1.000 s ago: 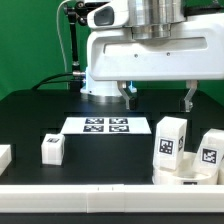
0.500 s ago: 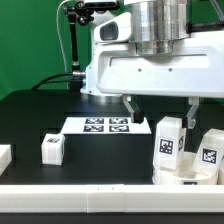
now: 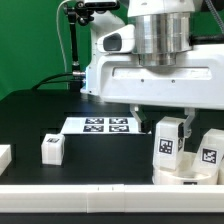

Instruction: Assemble stool

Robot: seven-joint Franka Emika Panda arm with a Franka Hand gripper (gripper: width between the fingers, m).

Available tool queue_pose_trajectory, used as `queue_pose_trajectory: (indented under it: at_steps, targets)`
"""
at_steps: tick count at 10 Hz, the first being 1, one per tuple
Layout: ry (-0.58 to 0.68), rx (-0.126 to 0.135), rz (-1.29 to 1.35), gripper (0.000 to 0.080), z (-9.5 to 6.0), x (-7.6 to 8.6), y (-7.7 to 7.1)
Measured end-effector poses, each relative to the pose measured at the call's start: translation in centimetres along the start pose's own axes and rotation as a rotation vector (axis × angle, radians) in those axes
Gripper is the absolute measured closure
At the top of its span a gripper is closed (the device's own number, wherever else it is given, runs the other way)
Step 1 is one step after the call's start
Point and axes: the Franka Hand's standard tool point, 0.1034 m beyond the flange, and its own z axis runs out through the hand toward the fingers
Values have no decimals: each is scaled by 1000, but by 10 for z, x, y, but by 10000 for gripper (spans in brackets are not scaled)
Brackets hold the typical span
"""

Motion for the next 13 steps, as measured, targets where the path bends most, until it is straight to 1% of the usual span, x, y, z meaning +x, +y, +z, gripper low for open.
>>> queue_pose_trajectory:
  at_steps: [1, 2, 5, 6, 7, 8, 10, 11, 12, 13]
  targets:
    - [0, 0, 1, 417, 0, 0, 0]
    - [0, 0, 1, 463, 0, 0, 0]
    - [0, 1, 13, 463, 0, 0, 0]
    - [0, 1, 38, 463, 0, 0, 0]
    - [-4, 7, 119, 463, 0, -1, -1]
    - [-10, 15, 215, 463, 0, 0, 0]
    - [-21, 59, 457, 462, 1, 4, 4]
    - [-23, 75, 578, 462, 1, 5, 4]
    - [-31, 86, 678, 462, 1, 5, 5]
    - [-42, 92, 792, 462, 1, 4, 4]
